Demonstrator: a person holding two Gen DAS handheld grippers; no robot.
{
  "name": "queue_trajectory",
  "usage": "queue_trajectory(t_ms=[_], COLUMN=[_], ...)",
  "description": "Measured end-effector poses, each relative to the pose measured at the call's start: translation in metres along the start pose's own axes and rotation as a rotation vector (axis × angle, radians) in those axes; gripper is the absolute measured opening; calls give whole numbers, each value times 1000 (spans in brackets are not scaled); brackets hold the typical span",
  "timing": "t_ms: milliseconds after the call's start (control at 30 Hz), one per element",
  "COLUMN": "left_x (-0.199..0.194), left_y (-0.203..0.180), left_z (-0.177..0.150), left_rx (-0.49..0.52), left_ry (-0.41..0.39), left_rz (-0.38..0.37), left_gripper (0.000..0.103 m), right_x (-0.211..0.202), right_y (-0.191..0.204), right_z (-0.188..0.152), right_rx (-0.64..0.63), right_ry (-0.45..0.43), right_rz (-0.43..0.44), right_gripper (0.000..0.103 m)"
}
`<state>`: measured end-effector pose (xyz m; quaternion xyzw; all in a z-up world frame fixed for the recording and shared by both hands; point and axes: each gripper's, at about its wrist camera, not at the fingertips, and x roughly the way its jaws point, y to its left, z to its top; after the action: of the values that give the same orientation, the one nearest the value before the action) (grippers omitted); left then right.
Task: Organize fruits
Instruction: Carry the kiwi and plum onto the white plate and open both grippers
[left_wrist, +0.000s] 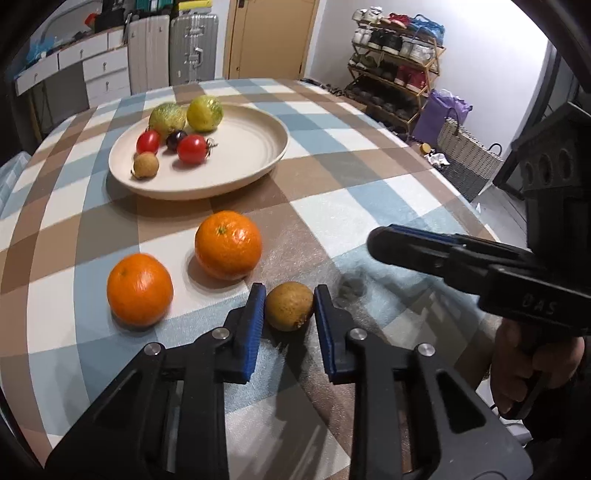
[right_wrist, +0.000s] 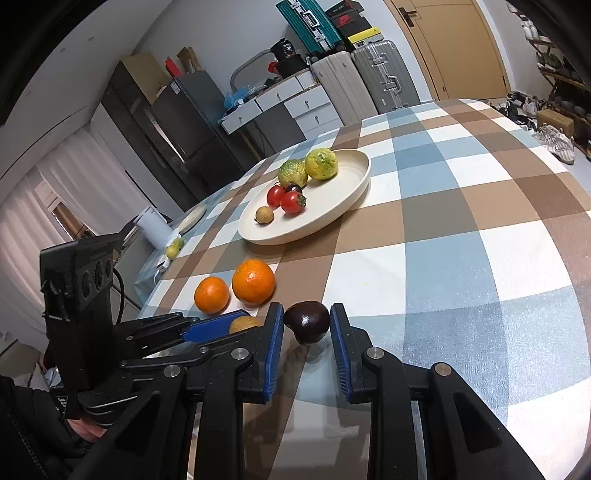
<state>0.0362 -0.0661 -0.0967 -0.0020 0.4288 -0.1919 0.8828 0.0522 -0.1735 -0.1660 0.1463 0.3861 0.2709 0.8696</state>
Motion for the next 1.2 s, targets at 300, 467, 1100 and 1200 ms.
queue_trajectory(t_ms=[300,467,1100,1200], left_x=[-20,-30,22,35], left_y=[11,29,110,112], left_z=[14,32,112,117], left_rx=[-27,-56,-112,-102], left_ry=[-57,-90,-83,-71], left_rz=[-34,-46,-14,-10], left_gripper=[24,24,24,24], right_x=[6,14,84,100], right_y=[3,5,2,-2], right_z=[10,24,126,138], right_rx=[-15,-23,-14,5], right_ry=[15,23,37,56], right_rz=[-12,-8,47,49], right_gripper=[26,26,26,26])
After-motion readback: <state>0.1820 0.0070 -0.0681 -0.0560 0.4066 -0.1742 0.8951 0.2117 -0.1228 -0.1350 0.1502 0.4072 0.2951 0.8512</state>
